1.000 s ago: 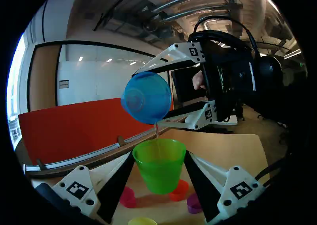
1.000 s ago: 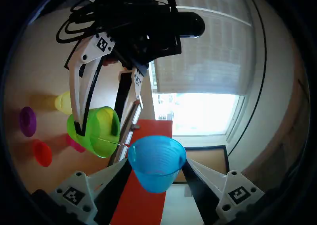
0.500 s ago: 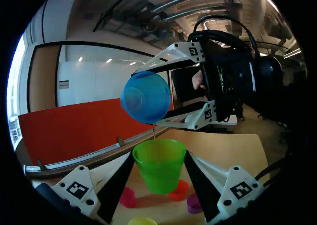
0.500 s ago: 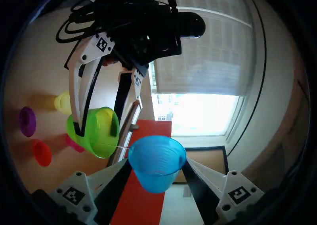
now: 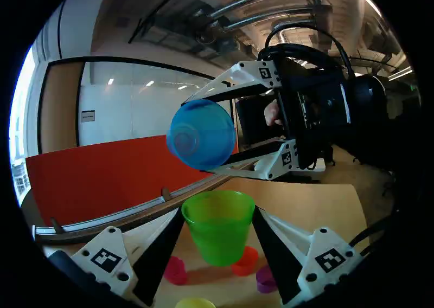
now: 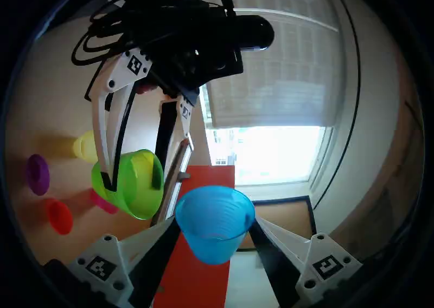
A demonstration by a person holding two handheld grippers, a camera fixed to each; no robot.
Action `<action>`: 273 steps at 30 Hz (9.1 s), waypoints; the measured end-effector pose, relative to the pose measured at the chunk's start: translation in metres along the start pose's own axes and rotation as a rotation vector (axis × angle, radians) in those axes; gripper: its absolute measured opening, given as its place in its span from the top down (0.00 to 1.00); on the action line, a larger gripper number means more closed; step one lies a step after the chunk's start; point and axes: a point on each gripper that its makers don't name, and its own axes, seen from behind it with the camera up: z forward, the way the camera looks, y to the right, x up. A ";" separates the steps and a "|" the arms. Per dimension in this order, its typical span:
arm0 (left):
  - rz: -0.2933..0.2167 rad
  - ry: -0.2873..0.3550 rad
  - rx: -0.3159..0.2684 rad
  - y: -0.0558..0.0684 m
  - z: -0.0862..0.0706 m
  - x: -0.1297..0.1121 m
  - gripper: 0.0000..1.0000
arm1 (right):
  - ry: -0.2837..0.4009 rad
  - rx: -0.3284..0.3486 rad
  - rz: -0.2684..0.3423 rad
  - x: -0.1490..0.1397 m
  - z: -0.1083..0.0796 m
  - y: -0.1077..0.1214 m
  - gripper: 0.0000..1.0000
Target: Pour water
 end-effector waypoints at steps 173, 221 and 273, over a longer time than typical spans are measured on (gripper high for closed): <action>-0.012 -0.422 -0.022 0.071 -0.032 -0.211 0.12 | -0.440 0.379 1.421 -0.080 -0.131 -0.337 0.10; 0.002 -0.449 -0.009 0.076 -0.040 -0.242 0.10 | -0.456 0.439 1.377 -0.071 -0.148 -0.386 0.09; -0.021 -0.466 0.057 0.067 -0.079 -0.238 0.06 | -0.528 0.387 1.428 -0.052 -0.196 -0.397 0.00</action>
